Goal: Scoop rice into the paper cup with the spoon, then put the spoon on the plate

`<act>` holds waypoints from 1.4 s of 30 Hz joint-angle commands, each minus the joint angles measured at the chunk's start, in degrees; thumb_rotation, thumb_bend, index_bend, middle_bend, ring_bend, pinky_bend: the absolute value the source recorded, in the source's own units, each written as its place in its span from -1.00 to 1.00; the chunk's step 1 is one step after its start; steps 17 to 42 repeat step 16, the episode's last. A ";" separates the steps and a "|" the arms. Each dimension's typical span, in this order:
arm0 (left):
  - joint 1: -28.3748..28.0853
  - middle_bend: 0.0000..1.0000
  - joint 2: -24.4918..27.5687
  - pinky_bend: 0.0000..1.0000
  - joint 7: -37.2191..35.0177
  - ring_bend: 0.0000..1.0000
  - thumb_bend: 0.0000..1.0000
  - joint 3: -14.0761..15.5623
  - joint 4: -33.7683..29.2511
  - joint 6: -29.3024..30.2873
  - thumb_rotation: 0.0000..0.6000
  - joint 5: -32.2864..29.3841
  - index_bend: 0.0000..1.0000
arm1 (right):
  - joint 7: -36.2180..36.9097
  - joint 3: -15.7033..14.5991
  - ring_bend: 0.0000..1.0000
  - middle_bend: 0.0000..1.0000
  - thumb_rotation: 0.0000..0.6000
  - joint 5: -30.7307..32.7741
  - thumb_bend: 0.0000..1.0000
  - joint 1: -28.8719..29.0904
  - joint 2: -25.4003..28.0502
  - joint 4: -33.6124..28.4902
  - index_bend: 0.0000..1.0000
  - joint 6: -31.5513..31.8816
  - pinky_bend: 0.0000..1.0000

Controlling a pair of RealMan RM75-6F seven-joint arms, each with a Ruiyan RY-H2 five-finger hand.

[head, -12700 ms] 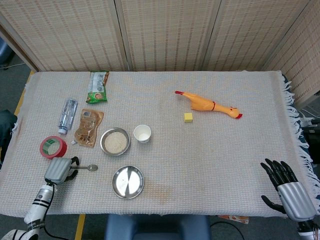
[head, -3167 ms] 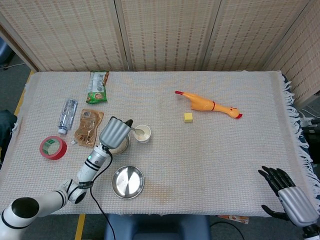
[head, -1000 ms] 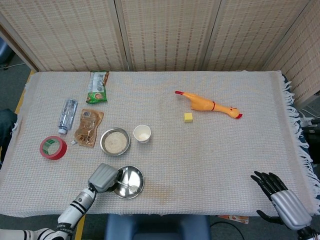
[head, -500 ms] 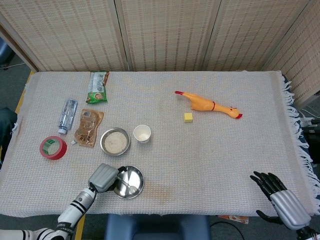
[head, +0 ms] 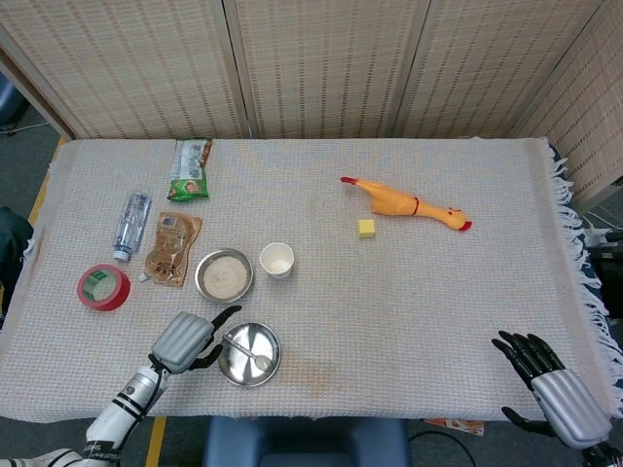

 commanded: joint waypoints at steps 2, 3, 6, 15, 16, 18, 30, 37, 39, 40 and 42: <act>8.56 -0.80 12.84 -0.37 -17.85 -0.79 -0.15 5.64 -0.33 10.91 1.00 11.52 -1.00 | -1.30 0.80 -1.00 -1.00 1.00 0.93 -0.76 -0.43 -0.63 0.30 -1.00 0.54 -1.00; 10.37 -0.89 13.34 -0.46 -19.98 -0.89 -0.15 5.98 0.70 13.58 1.00 12.17 -1.00 | -1.74 1.03 -1.00 -1.00 1.00 1.21 -0.76 -0.51 -0.82 0.35 -1.00 0.63 -1.00; 16.83 -1.00 12.99 -0.66 -26.42 -1.00 -0.15 6.39 6.03 22.77 1.00 13.18 -1.00 | -3.12 1.83 -1.00 -1.00 1.00 2.35 -0.76 -0.86 -1.55 0.42 -1.00 0.96 -1.00; 22.81 -1.00 11.93 -0.76 -26.44 -1.00 -0.16 3.83 12.85 28.85 1.00 12.15 -1.00 | -7.32 2.44 -1.00 -1.00 1.00 3.39 -0.76 -1.21 -3.34 0.03 -1.00 0.10 -1.00; 22.82 -1.00 11.96 -0.76 -26.55 -1.00 -0.16 4.00 12.93 28.46 1.00 12.73 -1.00 | -7.24 2.28 -1.00 -1.00 1.00 3.27 -0.76 -1.30 -3.30 -0.18 -1.00 0.13 -1.00; 22.82 -1.00 11.96 -0.76 -26.55 -1.00 -0.16 4.00 12.93 28.46 1.00 12.73 -1.00 | -7.24 2.28 -1.00 -1.00 1.00 3.27 -0.76 -1.30 -3.30 -0.18 -1.00 0.13 -1.00; 22.82 -1.00 11.96 -0.76 -26.55 -1.00 -0.16 4.00 12.93 28.46 1.00 12.73 -1.00 | -7.24 2.28 -1.00 -1.00 1.00 3.27 -0.76 -1.30 -3.30 -0.18 -1.00 0.13 -1.00; 22.82 -1.00 11.96 -0.76 -26.55 -1.00 -0.16 4.00 12.93 28.46 1.00 12.73 -1.00 | -7.24 2.28 -1.00 -1.00 1.00 3.27 -0.76 -1.30 -3.30 -0.18 -1.00 0.13 -1.00; 22.82 -1.00 11.96 -0.76 -26.55 -1.00 -0.16 4.00 12.93 28.46 1.00 12.73 -1.00 | -7.24 2.28 -1.00 -1.00 1.00 3.27 -0.76 -1.30 -3.30 -0.18 -1.00 0.13 -1.00; 22.82 -1.00 11.96 -0.76 -26.55 -1.00 -0.16 4.00 12.93 28.46 1.00 12.73 -1.00 | -7.24 2.28 -1.00 -1.00 1.00 3.27 -0.76 -1.30 -3.30 -0.18 -1.00 0.13 -1.00; 22.82 -1.00 11.96 -0.76 -26.55 -1.00 -0.16 4.00 12.93 28.46 1.00 12.73 -1.00 | -7.24 2.28 -1.00 -1.00 1.00 3.27 -0.76 -1.30 -3.30 -0.18 -1.00 0.13 -1.00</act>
